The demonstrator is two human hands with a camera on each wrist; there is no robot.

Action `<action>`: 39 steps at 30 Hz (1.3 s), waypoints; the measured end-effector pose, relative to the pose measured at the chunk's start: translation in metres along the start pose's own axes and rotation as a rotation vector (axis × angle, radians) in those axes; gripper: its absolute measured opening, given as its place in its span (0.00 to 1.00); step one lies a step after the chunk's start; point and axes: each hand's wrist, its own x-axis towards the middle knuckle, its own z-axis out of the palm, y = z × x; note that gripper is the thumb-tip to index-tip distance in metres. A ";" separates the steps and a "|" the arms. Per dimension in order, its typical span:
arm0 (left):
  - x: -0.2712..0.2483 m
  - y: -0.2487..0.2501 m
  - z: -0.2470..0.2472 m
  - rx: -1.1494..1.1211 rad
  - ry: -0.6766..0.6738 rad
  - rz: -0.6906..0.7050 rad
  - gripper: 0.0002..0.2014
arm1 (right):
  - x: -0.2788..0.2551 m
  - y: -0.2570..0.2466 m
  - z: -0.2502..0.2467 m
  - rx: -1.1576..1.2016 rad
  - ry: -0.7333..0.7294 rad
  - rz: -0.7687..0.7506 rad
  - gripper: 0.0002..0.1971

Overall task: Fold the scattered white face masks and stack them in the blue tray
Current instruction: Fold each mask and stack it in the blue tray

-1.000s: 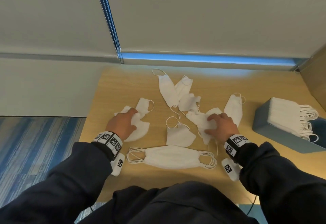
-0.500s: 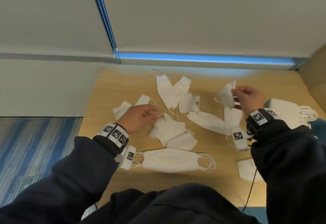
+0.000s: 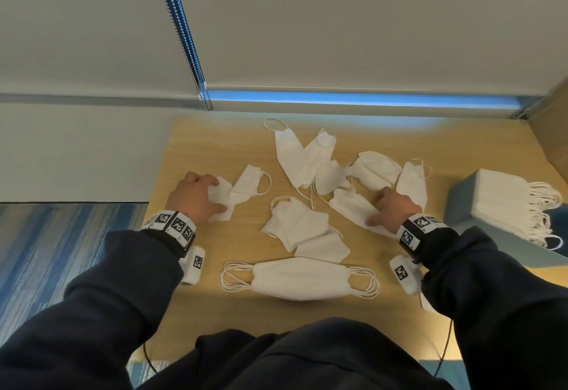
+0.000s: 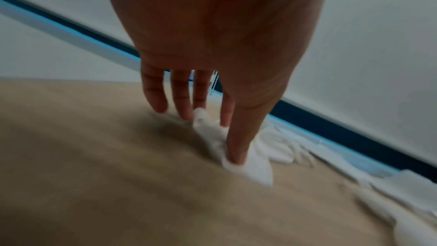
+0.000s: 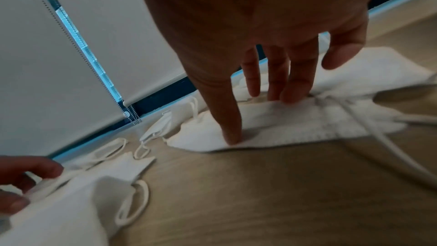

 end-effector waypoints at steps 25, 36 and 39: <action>0.039 0.145 -0.013 0.034 -0.041 0.152 0.13 | -0.076 0.002 -0.001 1.322 -0.254 0.052 0.14; -0.069 0.075 -0.016 -1.461 -0.263 -0.127 0.17 | -0.082 -0.054 0.007 1.360 -0.365 -0.060 0.14; -0.091 0.075 -0.009 -1.579 -0.288 -0.142 0.11 | -0.086 -0.069 0.009 1.349 -0.389 -0.105 0.13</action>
